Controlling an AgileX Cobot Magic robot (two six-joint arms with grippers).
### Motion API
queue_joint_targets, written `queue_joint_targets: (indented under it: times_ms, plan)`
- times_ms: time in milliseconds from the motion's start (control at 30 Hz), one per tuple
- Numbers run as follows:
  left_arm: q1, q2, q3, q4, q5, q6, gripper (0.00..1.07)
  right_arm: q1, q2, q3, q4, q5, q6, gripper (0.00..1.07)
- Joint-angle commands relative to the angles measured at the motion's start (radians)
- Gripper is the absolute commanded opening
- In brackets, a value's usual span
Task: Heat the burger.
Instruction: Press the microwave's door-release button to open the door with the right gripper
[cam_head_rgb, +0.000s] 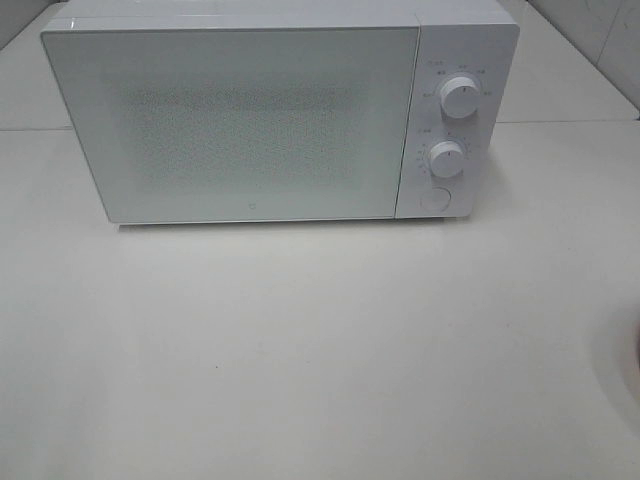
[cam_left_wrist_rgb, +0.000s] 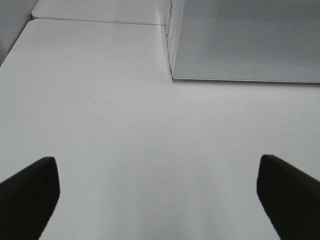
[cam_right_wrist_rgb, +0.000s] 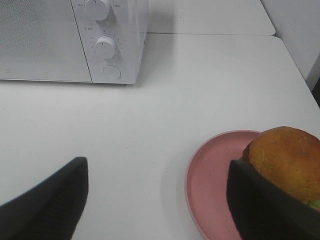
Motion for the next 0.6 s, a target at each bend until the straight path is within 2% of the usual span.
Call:
queue_joint_targets:
  times_ms: [33,600]
  plan:
    - [-0.003,-0.011,0.002,-0.006,0.0,-0.006,1.0,0.0,-0.03,0.001,-0.001,-0.01,0.002,0.76]
    - [-0.003,-0.011,0.002,-0.006,0.0,-0.006,1.0,0.0,-0.03,0.001,-0.001,-0.01,0.002,0.76]
